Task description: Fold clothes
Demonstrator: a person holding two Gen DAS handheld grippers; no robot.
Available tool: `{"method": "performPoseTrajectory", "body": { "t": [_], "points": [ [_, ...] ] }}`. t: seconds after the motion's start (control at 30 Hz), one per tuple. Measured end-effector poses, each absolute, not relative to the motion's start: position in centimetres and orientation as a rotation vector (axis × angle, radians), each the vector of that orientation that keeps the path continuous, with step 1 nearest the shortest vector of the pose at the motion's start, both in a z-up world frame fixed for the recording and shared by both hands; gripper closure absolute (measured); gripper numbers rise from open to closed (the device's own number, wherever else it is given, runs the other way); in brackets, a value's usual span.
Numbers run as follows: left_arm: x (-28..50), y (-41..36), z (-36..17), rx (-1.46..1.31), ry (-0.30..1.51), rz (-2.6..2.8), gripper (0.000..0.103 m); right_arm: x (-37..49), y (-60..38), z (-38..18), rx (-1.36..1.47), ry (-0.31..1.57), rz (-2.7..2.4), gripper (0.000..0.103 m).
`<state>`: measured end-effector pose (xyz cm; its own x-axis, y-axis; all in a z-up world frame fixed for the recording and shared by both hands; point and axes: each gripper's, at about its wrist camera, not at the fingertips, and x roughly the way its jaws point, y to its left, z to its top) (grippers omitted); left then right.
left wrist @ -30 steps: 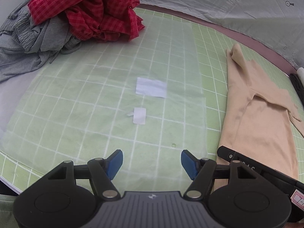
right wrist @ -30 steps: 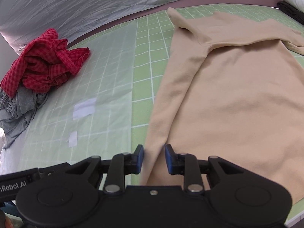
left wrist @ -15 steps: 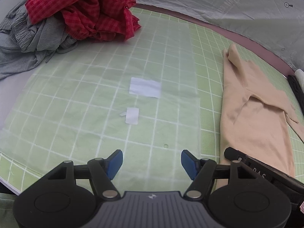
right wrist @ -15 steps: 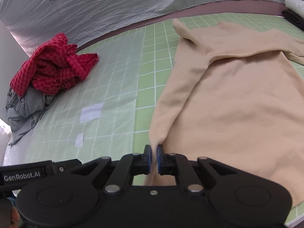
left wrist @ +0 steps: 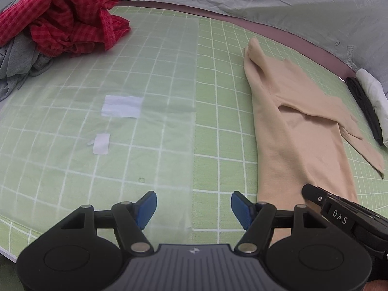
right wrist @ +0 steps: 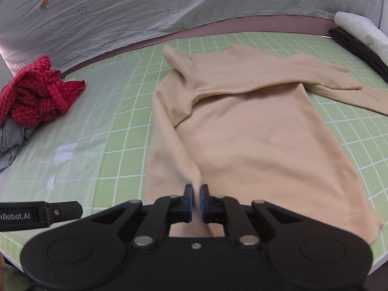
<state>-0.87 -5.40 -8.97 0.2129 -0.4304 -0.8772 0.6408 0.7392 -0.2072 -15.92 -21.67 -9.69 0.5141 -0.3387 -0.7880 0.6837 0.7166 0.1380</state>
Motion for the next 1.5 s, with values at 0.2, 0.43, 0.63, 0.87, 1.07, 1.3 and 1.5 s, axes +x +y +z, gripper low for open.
{"method": "performPoseTrajectory", "body": {
  "t": [0.2,0.43,0.63,0.87,1.07,1.3,1.5],
  "points": [
    [-1.0,-5.5,-9.4,0.208,1.152,-0.689,0.034,-15.6,-22.1,-11.7,0.388,0.907,-0.614,0.095],
    [-0.3,-5.5,-9.4,0.155,1.168,-0.599,0.034,-15.9,-23.5,-11.2,0.387,0.930,-0.577,0.065],
    [0.6,-7.3,-9.1,0.086,1.169,-0.538,0.034,-17.9,-26.7,-8.5,0.436,0.843,-0.570,0.054],
    [1.4,-11.0,-8.7,0.053,1.152,-0.511,0.034,-19.0,-33.1,-8.3,0.482,0.815,-0.658,0.054],
    [3.5,-14.5,-8.6,0.044,1.142,-0.503,0.033,-20.2,-39.5,-9.1,0.548,0.777,-0.762,0.054],
    [7.6,-20.5,-8.1,0.045,1.128,-0.540,0.033,-21.2,-48.3,-10.2,0.566,0.748,-0.925,0.053],
    [12.1,-26.6,-7.5,0.034,1.119,-0.618,0.033,-21.7,-55.6,-11.5,0.614,0.741,-1.051,0.051]
  ]
}}
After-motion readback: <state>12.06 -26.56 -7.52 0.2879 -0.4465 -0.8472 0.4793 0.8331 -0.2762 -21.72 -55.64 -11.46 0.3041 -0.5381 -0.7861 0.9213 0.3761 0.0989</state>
